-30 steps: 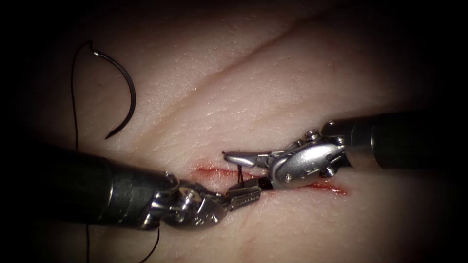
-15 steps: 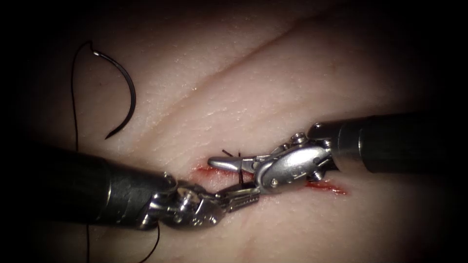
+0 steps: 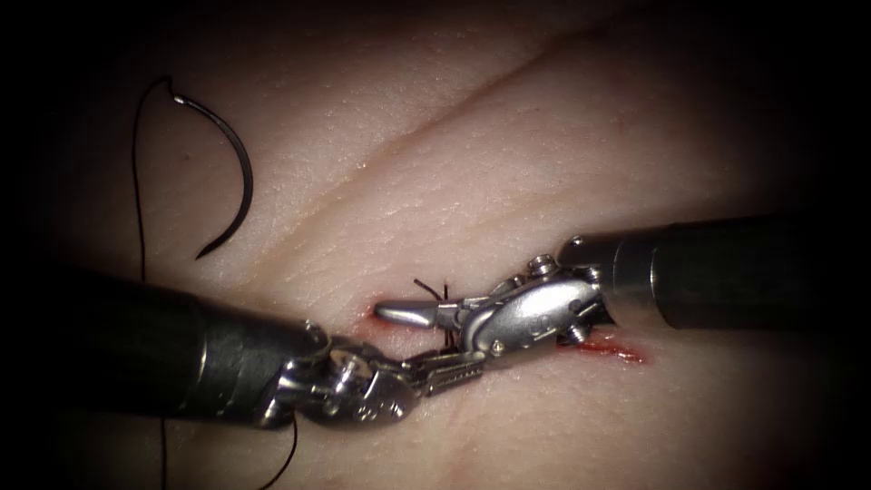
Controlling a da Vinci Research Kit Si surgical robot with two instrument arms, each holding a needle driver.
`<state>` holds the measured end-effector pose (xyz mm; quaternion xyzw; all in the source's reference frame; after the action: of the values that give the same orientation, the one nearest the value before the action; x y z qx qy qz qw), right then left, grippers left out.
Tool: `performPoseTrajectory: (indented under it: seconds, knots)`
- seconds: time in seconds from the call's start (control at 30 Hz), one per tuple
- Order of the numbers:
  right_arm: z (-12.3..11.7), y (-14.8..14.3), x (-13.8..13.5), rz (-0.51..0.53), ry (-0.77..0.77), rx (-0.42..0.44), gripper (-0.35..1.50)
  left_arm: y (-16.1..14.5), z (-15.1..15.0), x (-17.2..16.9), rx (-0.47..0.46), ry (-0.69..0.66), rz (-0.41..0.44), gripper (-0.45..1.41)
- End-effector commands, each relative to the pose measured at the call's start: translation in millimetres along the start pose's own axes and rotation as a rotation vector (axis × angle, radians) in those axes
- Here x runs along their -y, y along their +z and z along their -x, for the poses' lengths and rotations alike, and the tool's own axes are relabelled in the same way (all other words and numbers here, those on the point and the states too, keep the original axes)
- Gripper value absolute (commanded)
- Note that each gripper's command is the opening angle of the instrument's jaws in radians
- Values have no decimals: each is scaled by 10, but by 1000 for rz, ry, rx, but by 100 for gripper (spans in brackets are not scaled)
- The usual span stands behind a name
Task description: Wound Closure
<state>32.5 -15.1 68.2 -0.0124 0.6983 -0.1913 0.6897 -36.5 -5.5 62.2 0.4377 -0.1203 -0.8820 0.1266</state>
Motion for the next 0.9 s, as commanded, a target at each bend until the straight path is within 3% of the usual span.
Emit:
performPoseTrajectory:
  seconds: [0.03,0.17,0.23,0.3,0.33,0.37,0.77,0.8,0.87,0.9]
  knots:
    - [3,7,0,4,1,-3,116,8,-1,-5,1,0,0,-45]
    - [2,12,-1,4,6,-5,115,10,-2,-7,3,-5,2,-45]
    - [2,13,0,3,4,-8,100,10,-2,-7,2,-5,2,-45]
    - [3,12,1,1,9,-8,59,10,-2,-7,1,-4,2,-45]
    - [3,11,1,3,8,-10,0,9,-2,-7,1,-10,2,-45]
    - [3,10,2,-6,8,-8,-35,9,-2,-7,1,-10,2,-45]
    - [5,3,11,-14,23,22,-32,4,-3,-9,-6,-19,5,-45]
    - [4,1,11,-11,41,33,17,1,-2,-10,-9,-23,7,-45]
    - [2,-4,11,-4,78,55,89,-9,-1,-14,-14,-24,14,-45]
    - [0,-9,11,9,98,58,105,-18,1,-16,-15,-28,8,-45]
